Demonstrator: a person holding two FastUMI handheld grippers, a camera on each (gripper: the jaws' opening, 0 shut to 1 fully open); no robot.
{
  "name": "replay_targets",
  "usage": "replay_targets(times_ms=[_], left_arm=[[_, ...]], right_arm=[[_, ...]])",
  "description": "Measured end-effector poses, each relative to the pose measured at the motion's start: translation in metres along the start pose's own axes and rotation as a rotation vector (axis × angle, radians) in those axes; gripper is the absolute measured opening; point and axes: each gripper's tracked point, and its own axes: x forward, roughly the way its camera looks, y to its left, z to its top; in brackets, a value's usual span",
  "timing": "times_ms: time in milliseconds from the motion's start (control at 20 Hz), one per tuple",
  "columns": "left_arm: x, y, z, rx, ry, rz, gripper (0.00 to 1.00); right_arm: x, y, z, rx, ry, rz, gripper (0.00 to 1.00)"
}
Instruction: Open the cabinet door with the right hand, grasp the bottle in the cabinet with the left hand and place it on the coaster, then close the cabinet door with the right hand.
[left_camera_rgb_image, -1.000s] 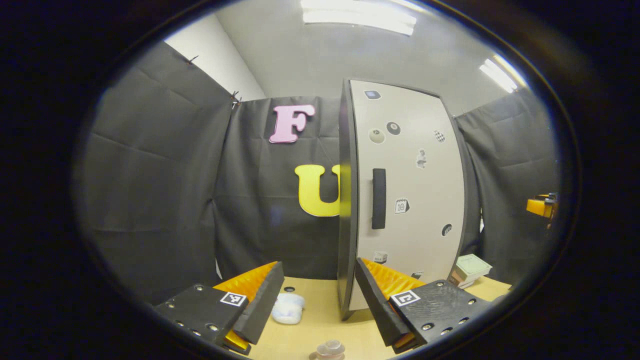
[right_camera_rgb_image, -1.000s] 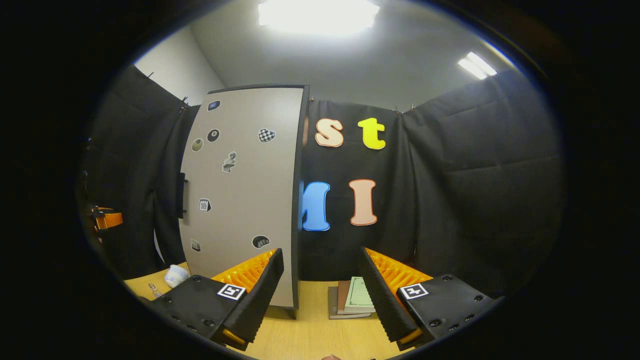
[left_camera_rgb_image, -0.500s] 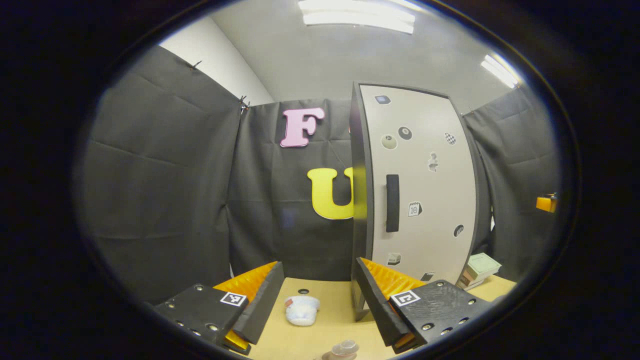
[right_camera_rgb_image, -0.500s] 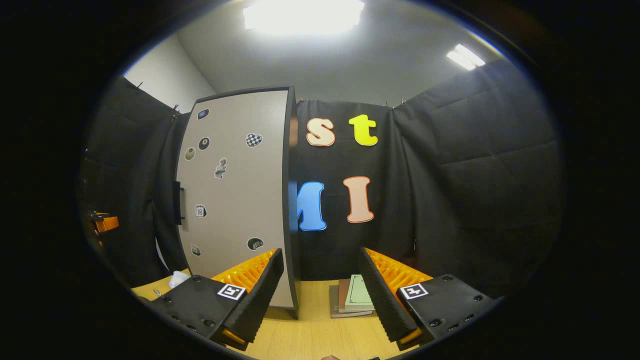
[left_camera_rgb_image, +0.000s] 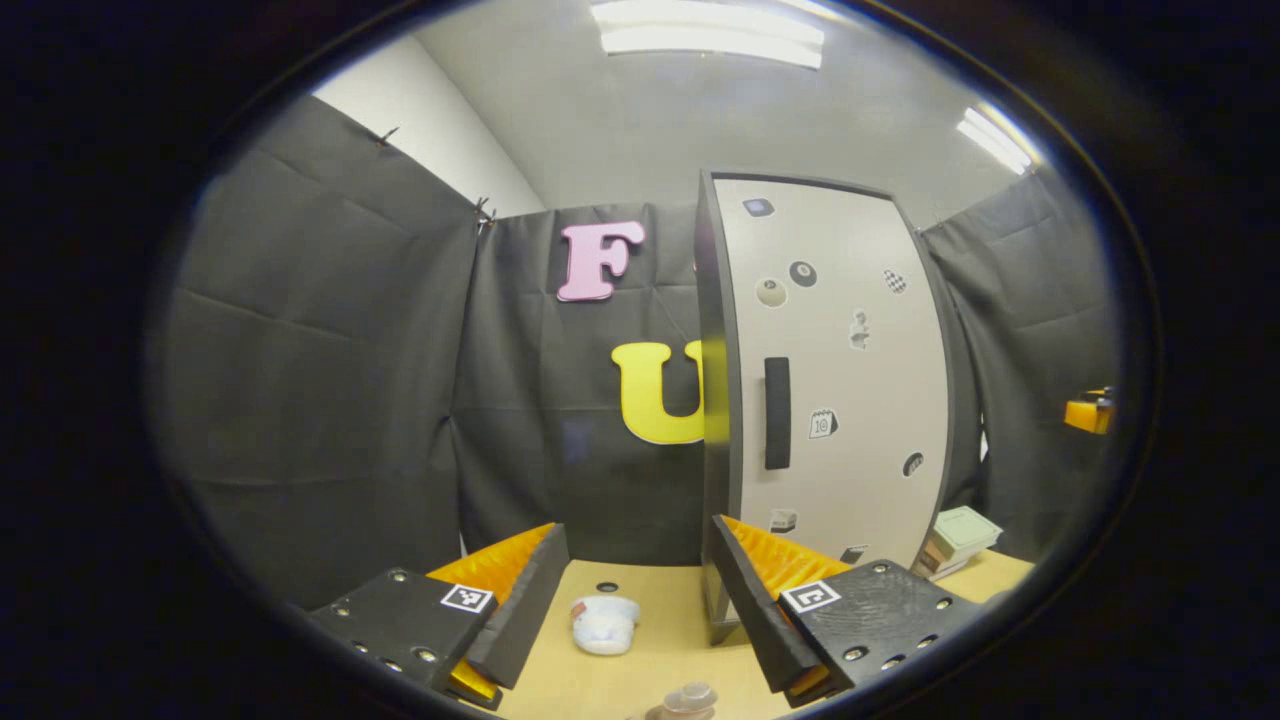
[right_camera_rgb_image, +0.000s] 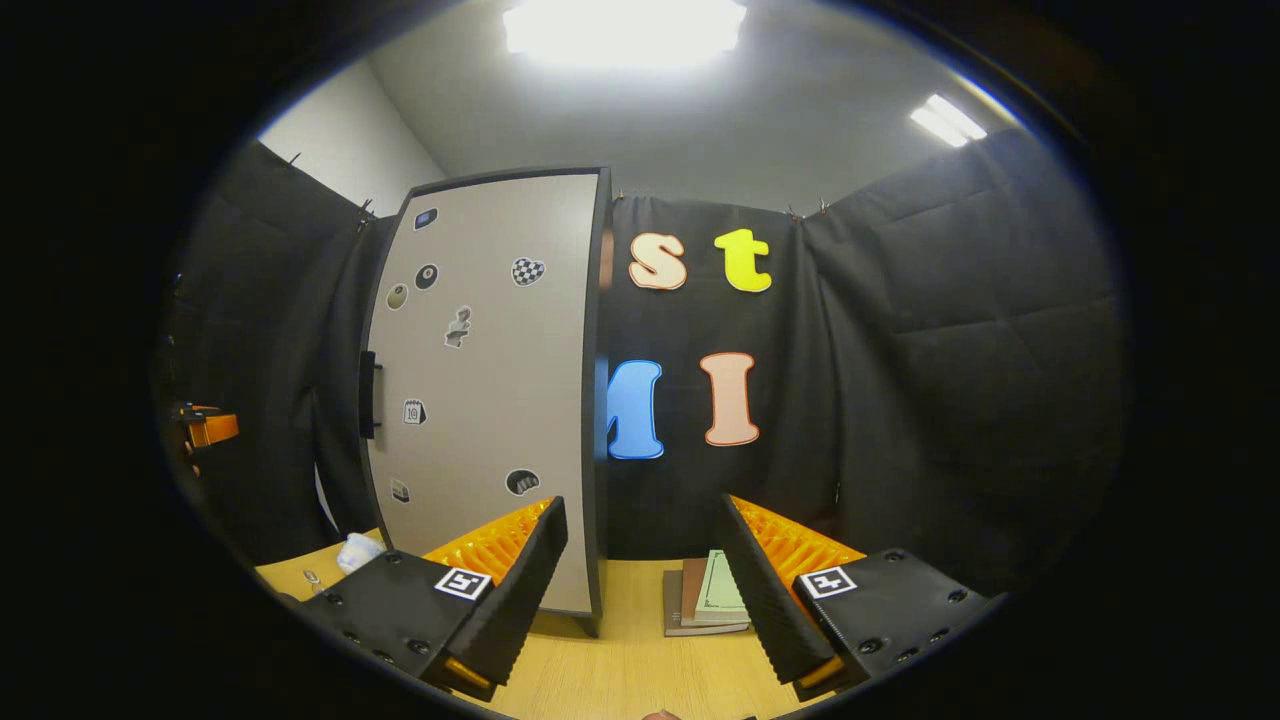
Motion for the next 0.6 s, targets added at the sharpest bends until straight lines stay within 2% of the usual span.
replay_targets(times_ms=[600], left_arm=[[-0.0025, -0.0033, 0.0084, 0.028, -0.012, -0.001, 0.87]], right_arm=[[-0.0043, -0.0015, 0.0016, -0.008, -0.001, -0.010, 0.96]])
